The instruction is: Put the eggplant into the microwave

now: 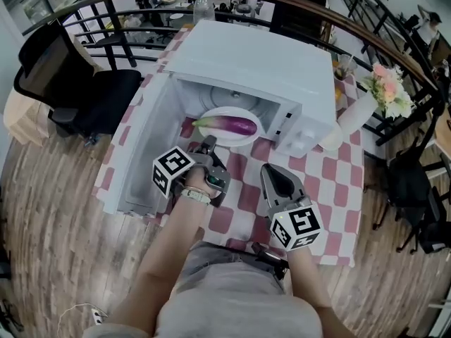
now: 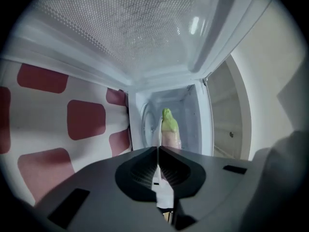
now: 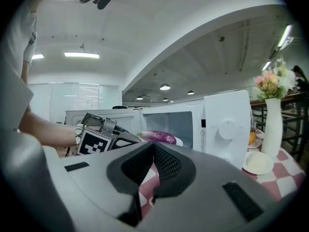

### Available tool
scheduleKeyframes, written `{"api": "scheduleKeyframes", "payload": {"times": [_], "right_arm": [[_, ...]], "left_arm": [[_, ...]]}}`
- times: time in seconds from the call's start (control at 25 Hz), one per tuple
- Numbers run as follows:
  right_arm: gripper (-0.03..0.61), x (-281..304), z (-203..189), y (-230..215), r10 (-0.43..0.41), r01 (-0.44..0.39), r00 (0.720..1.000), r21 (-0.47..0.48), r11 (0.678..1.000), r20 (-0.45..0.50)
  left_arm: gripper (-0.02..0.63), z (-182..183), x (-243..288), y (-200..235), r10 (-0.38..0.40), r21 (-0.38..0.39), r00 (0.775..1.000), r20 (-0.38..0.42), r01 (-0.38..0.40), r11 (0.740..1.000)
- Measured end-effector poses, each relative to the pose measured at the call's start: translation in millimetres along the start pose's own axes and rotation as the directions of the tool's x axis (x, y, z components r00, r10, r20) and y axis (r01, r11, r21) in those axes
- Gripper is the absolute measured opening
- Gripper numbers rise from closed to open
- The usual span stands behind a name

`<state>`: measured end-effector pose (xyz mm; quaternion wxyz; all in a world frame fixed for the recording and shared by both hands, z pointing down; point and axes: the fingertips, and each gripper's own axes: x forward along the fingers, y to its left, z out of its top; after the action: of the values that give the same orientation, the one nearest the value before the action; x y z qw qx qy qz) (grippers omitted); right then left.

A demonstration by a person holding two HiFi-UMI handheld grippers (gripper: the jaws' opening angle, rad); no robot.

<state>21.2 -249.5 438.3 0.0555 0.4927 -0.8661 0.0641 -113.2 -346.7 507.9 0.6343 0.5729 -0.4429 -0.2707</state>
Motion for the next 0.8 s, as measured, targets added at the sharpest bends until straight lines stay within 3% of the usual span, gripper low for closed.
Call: {"api": "scheduleKeyframes", "payload": {"times": [0.36, 0.8], "right_arm": [[0.025, 34.9, -15.0, -11.9, 0.016, -0.017, 1.0, -0.061, 0.998, -0.01], [0.025, 59.4, -35.4, -33.1, 0.007, -0.008, 1.0, -0.059, 0.998, -0.018]], "left_arm": [[0.014, 13.0, 45.9, 14.4, -0.002, -0.01, 1.0, 0.003, 0.002, 1.0], [0.014, 24.7, 82.0, 31.8, 0.025, -0.028, 1.0, 0.012, -0.025, 0.999]]}}
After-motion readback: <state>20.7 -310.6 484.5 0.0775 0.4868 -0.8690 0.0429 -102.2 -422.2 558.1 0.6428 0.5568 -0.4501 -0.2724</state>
